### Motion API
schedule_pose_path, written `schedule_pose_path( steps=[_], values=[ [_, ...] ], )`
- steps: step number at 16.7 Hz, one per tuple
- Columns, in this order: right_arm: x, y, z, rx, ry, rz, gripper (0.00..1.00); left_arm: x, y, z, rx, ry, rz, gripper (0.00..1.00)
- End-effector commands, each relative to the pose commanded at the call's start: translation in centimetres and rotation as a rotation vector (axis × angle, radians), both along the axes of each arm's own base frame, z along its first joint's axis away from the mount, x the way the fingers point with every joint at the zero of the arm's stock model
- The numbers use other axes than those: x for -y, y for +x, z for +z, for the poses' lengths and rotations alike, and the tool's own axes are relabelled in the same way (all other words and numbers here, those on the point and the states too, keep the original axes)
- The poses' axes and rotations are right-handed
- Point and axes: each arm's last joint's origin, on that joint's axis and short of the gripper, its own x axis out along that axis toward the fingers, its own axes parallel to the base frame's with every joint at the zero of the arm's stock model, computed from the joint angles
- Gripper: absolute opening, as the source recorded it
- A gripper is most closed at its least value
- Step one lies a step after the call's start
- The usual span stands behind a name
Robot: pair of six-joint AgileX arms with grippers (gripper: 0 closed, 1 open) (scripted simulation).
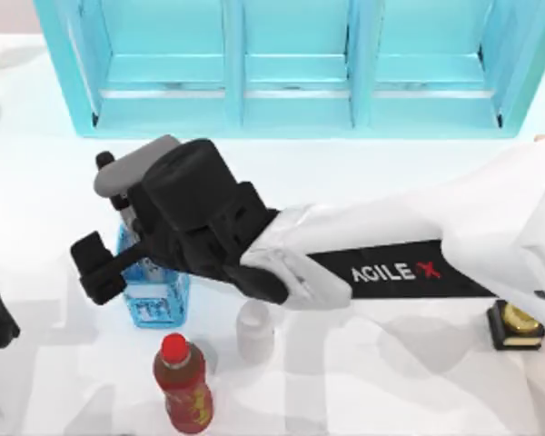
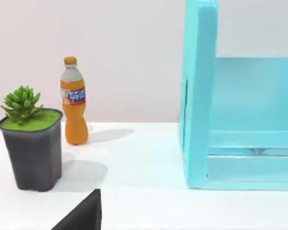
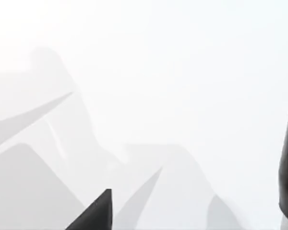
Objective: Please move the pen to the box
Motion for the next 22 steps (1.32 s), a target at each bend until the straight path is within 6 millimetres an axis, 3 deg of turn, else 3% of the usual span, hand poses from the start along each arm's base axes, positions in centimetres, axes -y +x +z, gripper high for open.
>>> schedule_pose_path(
  steps=[5, 13, 14, 16, 18, 20, 22],
  values=[
    [0.0, 0.0, 0.0, 0.000, 0.000, 0.000, 0.02, 0.0, 0.0, 0.0, 0.000, 0.000, 0.000, 1.00],
    [0.0, 0.0, 0.0, 0.000, 0.000, 0.000, 0.00, 0.0, 0.0, 0.0, 0.000, 0.000, 0.000, 1.00],
    [-0.1, 0.6, 1.3, 0.032, 0.024, -0.014, 0.00, 0.0, 0.0, 0.0, 0.000, 0.000, 0.000, 1.00],
    [0.3, 0.6, 1.6, 0.027, 0.017, -0.010, 0.00, 0.0, 0.0, 0.0, 0.000, 0.000, 0.000, 1.00],
    [1.8, 0.9, 2.9, 0.015, -0.004, -0.002, 0.00, 0.0, 0.0, 0.0, 0.000, 0.000, 0.000, 1.00],
    [4.0, 1.2, 5.7, 0.016, -0.010, 0.006, 0.00, 0.0, 0.0, 0.0, 0.000, 0.000, 0.000, 1.00],
    [7.0, 1.4, 9.9, 0.037, 0.010, 0.004, 0.00, 0.0, 0.0, 0.0, 0.000, 0.000, 0.000, 1.00]
  ],
)
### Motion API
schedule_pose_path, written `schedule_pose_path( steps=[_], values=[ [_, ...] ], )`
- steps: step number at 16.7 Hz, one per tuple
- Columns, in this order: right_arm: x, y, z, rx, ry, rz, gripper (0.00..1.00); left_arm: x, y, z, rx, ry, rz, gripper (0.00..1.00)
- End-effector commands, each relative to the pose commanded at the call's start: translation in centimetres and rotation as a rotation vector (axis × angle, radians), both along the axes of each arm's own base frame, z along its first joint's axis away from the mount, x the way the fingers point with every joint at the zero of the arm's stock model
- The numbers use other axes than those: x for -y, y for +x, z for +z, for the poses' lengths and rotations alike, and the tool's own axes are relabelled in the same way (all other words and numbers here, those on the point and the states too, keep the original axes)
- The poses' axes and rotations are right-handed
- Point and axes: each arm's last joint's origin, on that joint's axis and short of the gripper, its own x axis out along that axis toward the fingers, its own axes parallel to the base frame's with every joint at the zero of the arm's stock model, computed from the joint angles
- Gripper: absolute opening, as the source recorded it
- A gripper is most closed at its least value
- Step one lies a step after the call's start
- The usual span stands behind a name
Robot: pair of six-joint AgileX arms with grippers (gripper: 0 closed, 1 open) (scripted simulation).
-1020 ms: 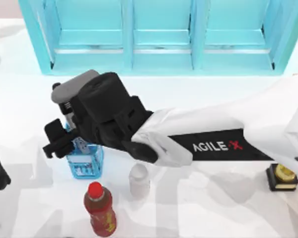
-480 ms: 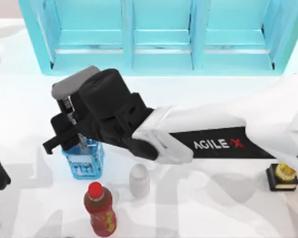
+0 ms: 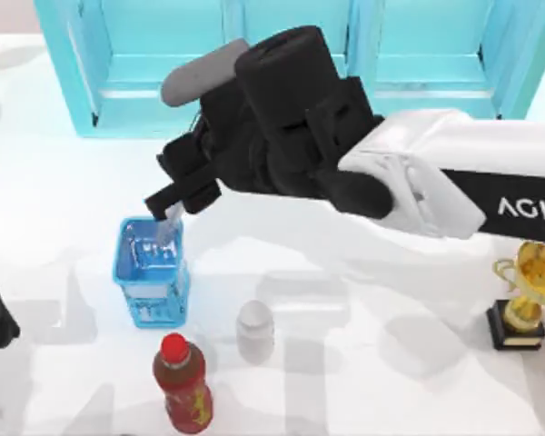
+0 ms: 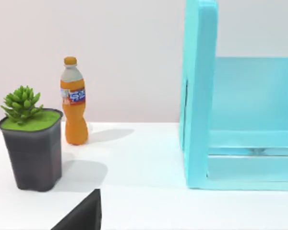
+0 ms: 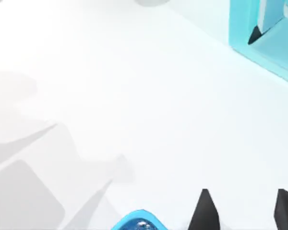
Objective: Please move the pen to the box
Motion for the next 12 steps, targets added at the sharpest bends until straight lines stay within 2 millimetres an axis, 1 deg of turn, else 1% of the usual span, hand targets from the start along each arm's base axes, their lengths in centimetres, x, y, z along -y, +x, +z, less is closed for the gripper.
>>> schedule_pose_path(
  steps=[1, 2, 3, 5, 7, 12],
  values=[
    [1.7, -0.1, 2.0, 0.011, 0.011, -0.006, 0.00, 0.0, 0.0, 0.0, 0.000, 0.000, 0.000, 1.00],
    [3.4, -0.2, 3.6, 0.015, 0.017, -0.012, 0.00, 0.0, 0.0, 0.0, 0.000, 0.000, 0.000, 1.00],
    [4.9, -0.3, 4.7, 0.014, 0.018, -0.018, 0.00, 0.0, 0.0, 0.0, 0.000, 0.000, 0.000, 1.00],
    [7.0, -0.7, 6.1, 0.003, 0.016, -0.021, 0.00, 0.0, 0.0, 0.0, 0.000, 0.000, 0.000, 1.00],
    [7.8, -1.0, 6.5, -0.005, 0.015, -0.018, 0.00, 0.0, 0.0, 0.0, 0.000, 0.000, 0.000, 1.00],
    [7.7, -1.0, 6.5, -0.003, 0.016, -0.016, 0.00, 0.0, 0.0, 0.0, 0.000, 0.000, 0.000, 1.00]
  ],
)
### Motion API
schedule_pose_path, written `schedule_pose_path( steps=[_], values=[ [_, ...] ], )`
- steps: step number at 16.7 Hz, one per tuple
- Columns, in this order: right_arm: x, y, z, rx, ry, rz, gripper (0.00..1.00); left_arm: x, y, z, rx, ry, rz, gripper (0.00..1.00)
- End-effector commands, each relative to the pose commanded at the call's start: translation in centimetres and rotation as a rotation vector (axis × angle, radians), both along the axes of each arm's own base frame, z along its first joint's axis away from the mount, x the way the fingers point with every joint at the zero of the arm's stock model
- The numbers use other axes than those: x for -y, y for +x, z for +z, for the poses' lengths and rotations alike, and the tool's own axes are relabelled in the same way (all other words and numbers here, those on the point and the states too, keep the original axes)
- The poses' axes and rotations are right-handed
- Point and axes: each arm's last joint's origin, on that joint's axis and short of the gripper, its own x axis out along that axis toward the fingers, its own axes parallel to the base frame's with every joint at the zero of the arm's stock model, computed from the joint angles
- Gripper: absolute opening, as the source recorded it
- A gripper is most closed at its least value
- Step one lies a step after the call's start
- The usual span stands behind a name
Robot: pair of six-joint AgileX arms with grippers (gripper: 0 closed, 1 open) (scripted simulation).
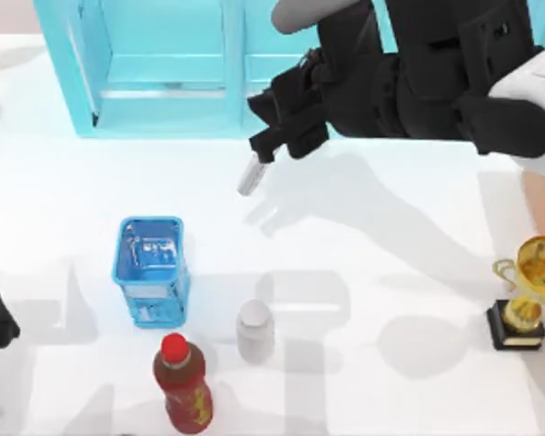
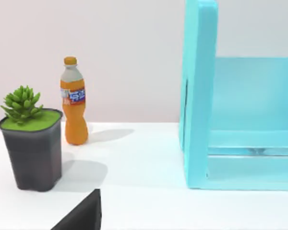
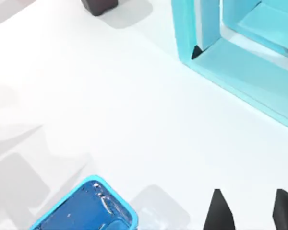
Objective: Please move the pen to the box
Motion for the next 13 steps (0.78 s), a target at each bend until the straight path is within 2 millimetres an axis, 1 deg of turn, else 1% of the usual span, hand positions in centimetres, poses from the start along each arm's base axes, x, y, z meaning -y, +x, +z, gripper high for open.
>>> schedule_pose_path(
  steps=[1, 3, 4, 5, 7, 9, 11, 13],
  values=[
    [0.4, 0.2, 0.0, -0.001, -0.007, -0.004, 0.00, 0.0, 0.0, 0.0, 0.000, 0.000, 0.000, 1.00],
    [2.2, 0.9, 0.2, -0.008, -0.039, -0.025, 0.00, 0.0, 0.0, 0.0, 0.000, 0.000, 0.000, 1.00],
    [3.7, 1.3, 0.4, -0.012, -0.061, -0.044, 0.00, 0.0, 0.0, 0.0, 0.000, 0.000, 0.000, 1.00],
    [5.5, 1.8, 0.5, -0.018, -0.086, -0.070, 0.00, 0.0, 0.0, 0.0, 0.000, 0.000, 0.000, 1.00],
    [10.3, 2.6, 1.1, -0.037, -0.141, -0.142, 0.00, 0.0, 0.0, 0.0, 0.000, 0.000, 0.000, 1.00],
    [16.0, 2.7, 1.7, -0.063, -0.193, -0.239, 0.00, 0.0, 0.0, 0.0, 0.000, 0.000, 0.000, 1.00],
    [21.7, 1.6, 2.3, -0.096, -0.239, -0.342, 0.00, 0.0, 0.0, 0.0, 0.000, 0.000, 0.000, 1.00],
    [26.2, -0.6, 2.8, -0.130, -0.275, -0.426, 0.00, 0.0, 0.0, 0.0, 0.000, 0.000, 0.000, 1.00]
  ],
)
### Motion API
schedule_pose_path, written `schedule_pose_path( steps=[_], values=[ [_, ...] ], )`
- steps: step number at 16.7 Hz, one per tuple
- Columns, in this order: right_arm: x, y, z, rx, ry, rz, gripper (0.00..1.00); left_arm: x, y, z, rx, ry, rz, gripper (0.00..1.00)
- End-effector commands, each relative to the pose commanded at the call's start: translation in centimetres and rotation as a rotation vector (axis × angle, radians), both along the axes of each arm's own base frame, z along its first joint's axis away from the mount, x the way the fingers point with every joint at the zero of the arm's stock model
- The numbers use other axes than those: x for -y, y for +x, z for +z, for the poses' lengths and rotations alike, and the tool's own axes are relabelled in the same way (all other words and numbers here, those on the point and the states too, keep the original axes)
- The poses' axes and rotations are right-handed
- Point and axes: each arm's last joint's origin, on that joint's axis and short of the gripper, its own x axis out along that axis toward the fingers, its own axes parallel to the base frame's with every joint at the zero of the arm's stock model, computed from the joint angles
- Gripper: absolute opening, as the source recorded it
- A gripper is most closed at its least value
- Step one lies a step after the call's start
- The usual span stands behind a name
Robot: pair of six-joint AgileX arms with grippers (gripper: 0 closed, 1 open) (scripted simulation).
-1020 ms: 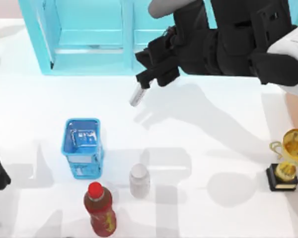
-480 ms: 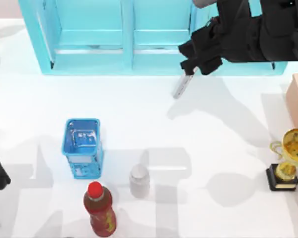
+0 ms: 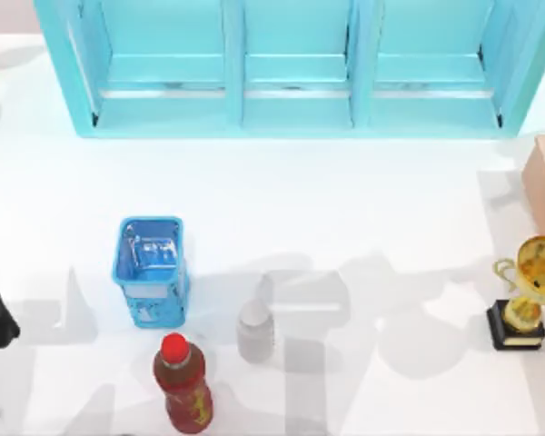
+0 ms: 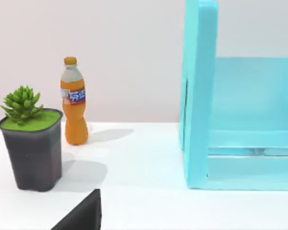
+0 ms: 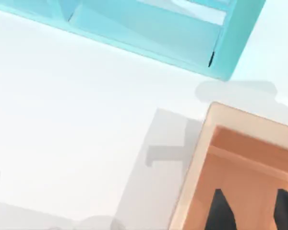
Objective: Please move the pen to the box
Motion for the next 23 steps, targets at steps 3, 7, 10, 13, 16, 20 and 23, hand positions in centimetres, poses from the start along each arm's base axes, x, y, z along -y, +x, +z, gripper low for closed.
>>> schedule_pose_path(
  steps=[3, 7, 10, 13, 16, 20, 23],
  values=[
    [3.7, -3.5, 0.7, -0.030, -0.031, -0.075, 0.00, 0.0, 0.0, 0.0, 0.000, 0.000, 0.000, 1.00],
    [4.9, -5.5, 1.0, -0.043, -0.045, -0.104, 0.00, 0.0, 0.0, 0.0, 0.000, 0.000, 0.000, 1.00],
    [4.9, -5.4, 1.0, -0.044, -0.045, -0.103, 0.00, 0.0, 0.0, 0.0, 0.000, 0.000, 0.000, 1.00],
    [4.8, -5.0, -0.2, -0.057, -0.041, -0.105, 0.00, 0.0, 0.0, 0.0, 0.000, 0.000, 0.000, 1.00],
    [4.7, -4.2, -2.2, -0.034, -0.051, -0.107, 0.00, 0.0, 0.0, 0.0, 0.000, 0.000, 0.000, 1.00],
    [4.4, -3.5, -5.0, -0.042, -0.046, -0.104, 0.00, 0.0, 0.0, 0.0, 0.000, 0.000, 0.000, 1.00],
    [4.4, -3.5, -5.1, -0.043, -0.045, -0.104, 0.00, 0.0, 0.0, 0.0, 0.000, 0.000, 0.000, 1.00]
  ],
)
